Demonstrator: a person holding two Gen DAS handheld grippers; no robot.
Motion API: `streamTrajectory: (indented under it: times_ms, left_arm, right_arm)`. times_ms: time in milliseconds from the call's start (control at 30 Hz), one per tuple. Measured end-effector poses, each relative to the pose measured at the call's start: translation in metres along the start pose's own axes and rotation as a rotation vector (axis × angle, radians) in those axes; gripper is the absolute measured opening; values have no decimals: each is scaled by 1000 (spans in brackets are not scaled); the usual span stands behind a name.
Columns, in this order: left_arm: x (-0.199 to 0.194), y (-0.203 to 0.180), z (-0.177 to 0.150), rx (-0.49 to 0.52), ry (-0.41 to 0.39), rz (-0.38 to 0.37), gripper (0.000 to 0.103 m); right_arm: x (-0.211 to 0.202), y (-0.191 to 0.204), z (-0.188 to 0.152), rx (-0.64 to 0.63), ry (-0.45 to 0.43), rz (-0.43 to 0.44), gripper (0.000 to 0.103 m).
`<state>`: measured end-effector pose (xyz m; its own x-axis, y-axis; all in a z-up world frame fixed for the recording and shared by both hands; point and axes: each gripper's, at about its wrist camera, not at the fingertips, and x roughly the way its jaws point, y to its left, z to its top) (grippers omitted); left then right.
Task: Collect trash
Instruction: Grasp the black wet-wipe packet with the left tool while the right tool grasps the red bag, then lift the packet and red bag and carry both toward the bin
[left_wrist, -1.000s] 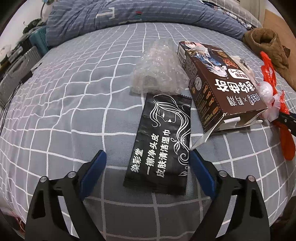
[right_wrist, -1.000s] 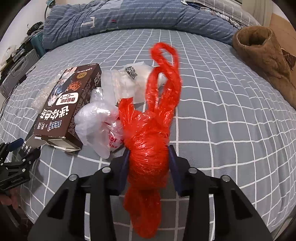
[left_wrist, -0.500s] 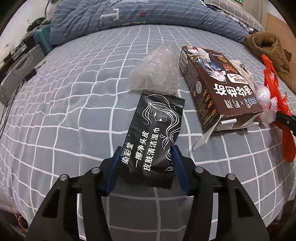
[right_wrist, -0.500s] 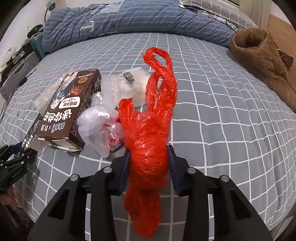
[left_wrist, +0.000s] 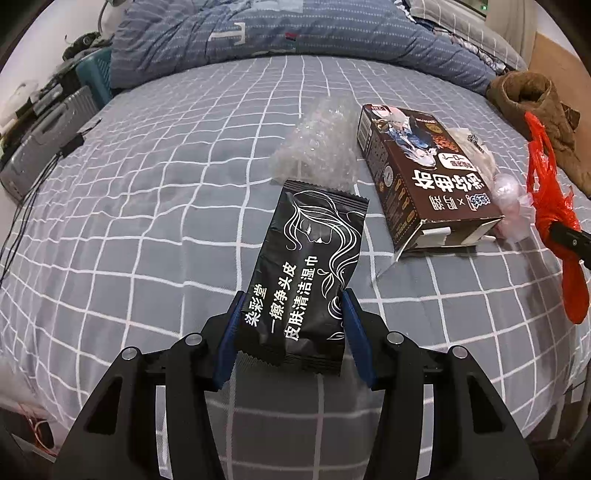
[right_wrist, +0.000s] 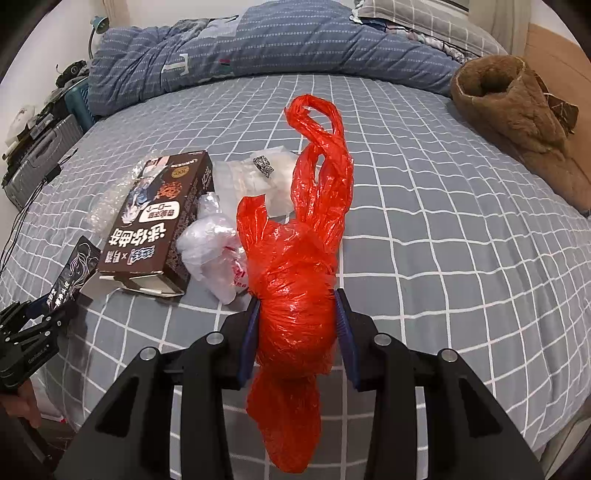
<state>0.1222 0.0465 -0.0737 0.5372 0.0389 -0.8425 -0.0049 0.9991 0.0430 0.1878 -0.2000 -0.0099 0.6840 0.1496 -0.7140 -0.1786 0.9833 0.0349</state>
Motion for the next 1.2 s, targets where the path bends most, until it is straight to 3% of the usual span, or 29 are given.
streamTrajectory:
  times_ms: [67,200,300,1200]
  left_arm:
    - [-4,1,-1,0,4,-6,48]
    - [-8,-1,-5,9,35,-26,34]
    - [-10,-2,-9,7,49,-30,31]
    - [-118,-17,-43,13,-60,-58,30]
  right_arm:
    - [-5,2,-3,-1,-1,4,36]
    - [-15,6,-9,4,-3,13,36]
    - [-23,9,-15,5,-5,20,36]
    - [-123,31,-59,-14,-71,34,36]
